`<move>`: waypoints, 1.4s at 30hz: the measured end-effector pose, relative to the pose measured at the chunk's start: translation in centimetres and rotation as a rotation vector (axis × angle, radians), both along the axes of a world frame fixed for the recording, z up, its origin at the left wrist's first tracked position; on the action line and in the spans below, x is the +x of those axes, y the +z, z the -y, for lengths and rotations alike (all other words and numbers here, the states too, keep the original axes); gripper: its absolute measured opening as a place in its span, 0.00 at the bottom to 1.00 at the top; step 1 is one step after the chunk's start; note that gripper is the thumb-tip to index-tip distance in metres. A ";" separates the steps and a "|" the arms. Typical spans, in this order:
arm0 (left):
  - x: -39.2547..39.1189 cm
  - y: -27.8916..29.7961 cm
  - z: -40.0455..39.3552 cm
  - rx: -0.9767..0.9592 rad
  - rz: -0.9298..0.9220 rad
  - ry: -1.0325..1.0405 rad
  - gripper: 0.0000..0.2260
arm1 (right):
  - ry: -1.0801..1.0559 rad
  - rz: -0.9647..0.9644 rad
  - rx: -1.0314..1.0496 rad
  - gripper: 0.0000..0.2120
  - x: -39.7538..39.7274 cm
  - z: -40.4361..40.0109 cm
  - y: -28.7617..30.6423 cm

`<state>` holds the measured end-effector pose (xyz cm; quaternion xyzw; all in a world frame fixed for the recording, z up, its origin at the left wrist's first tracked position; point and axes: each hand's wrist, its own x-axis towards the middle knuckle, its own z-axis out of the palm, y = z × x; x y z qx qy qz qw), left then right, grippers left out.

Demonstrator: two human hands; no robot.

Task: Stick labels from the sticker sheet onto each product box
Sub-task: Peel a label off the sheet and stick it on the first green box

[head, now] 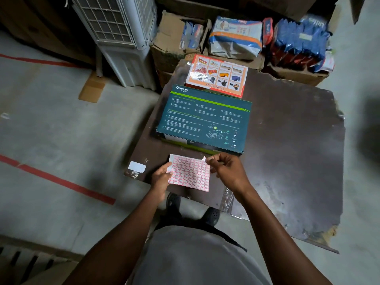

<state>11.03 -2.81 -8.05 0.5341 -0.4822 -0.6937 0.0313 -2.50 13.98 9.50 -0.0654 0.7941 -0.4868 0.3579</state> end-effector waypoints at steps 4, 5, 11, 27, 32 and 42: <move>-0.7 -1.3 0.6 -0.204 0.097 -0.096 0.20 | -0.029 0.007 0.018 0.08 0.2 -0.3 -0.5; -0.9 -1.7 0.8 -0.249 0.117 -0.135 0.20 | -0.031 0.008 0.024 0.08 0.2 -0.3 -0.7; -1.6 -2.1 1.2 -0.569 0.265 -0.383 0.15 | -0.033 -0.001 0.049 0.08 0.4 -0.1 -1.2; -11.0 6.6 7.2 0.306 -0.122 0.154 0.38 | -0.072 -0.044 0.052 0.11 -0.9 0.2 -1.0; -11.5 5.5 7.5 0.244 -0.068 0.271 0.31 | -0.107 -0.010 0.048 0.12 -1.8 0.1 -1.6; -10.1 7.2 5.5 0.232 -0.144 0.344 0.19 | -0.119 -0.030 0.063 0.11 -3.9 0.3 -1.9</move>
